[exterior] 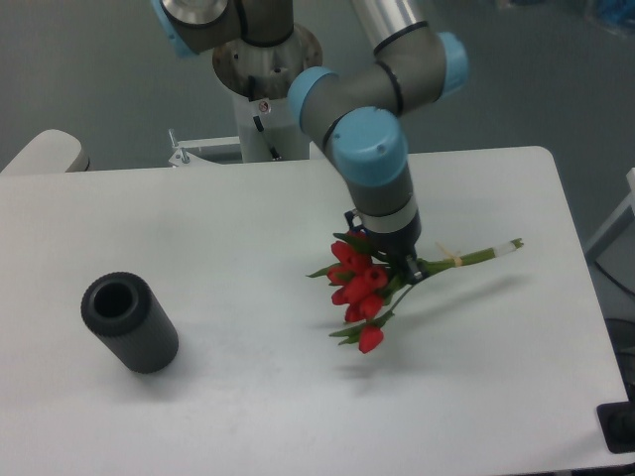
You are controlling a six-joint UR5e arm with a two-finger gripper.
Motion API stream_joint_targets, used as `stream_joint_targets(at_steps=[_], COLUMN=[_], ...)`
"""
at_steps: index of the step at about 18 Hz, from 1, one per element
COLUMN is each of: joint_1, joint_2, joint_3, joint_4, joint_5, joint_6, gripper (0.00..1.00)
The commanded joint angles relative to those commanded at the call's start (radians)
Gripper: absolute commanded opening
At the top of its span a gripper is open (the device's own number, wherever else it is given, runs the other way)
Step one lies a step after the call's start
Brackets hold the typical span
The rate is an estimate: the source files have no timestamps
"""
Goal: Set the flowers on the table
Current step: 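Tilt the bouquet horizontal and lower it onto the table surface, then open the gripper to release the tulips on the table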
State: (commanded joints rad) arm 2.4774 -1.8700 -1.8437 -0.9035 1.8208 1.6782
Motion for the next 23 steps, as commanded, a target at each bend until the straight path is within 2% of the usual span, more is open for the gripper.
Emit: stream_joint_targets(at_steps=[3,5,9,12,15,19,21,23], joint_1=[-0.003,-0.032,-0.051,-0.051,-0.048,-0.048,-0.049,-0.069], joint_2=[0.018,0.026,0.02,0.015,0.014,0.009,0.009,-0.008], joint_3=[-0.048,-0.071,-0.095,-0.095,-0.092,-0.059,-0.011,0.07], joint_4=[-0.002,0.0,0.0,0.008,0.063,0.071,0.069,0.063], joint_5=[0.003,0.003,0.0,-0.002,-0.002,-0.002,-0.011,-0.034], joint_6=[-0.009,-0.017,-0.023,-0.018,-0.008,-0.003,-0.002,-0.014], gripper=[0.21,0.21,0.26,0.46,0.76,0.93,0.98,0.99])
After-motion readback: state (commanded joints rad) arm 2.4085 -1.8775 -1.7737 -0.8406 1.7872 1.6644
